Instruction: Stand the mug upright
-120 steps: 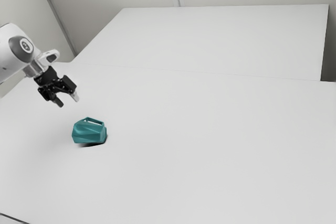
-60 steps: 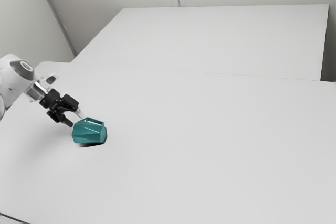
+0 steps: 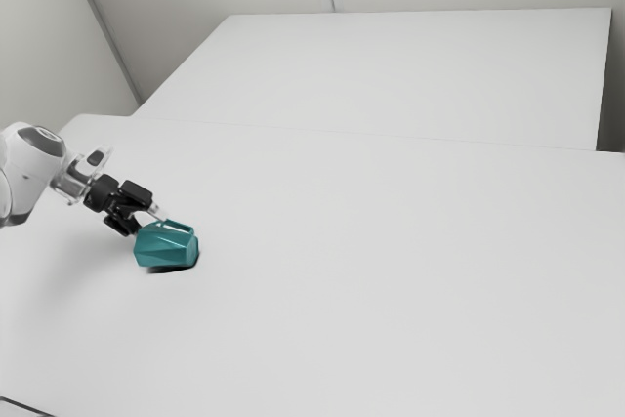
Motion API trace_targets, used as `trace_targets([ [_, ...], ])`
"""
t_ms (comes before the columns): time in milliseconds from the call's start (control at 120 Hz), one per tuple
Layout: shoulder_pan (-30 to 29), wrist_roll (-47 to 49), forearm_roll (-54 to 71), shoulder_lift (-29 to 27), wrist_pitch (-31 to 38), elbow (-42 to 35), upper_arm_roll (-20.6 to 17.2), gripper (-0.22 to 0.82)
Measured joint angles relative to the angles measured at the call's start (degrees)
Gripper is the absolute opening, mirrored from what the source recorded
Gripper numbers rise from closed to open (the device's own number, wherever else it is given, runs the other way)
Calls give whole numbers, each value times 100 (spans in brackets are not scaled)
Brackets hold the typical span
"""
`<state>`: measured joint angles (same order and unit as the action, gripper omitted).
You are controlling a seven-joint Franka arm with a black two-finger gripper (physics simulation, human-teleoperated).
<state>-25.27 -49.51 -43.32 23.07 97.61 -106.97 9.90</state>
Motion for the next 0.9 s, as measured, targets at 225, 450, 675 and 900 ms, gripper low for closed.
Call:
trace_targets([
  [225, -115, -196, -282, 1, -102, -182, -52, 40],
  [450, -145, -340, -502, -10, -179, -266, -101, 16],
  [675, -184, -483, -657, -46, -255, -291, -145, -3],
  [900, -181, -585, -744, -62, -274, -285, -230, -13],
])
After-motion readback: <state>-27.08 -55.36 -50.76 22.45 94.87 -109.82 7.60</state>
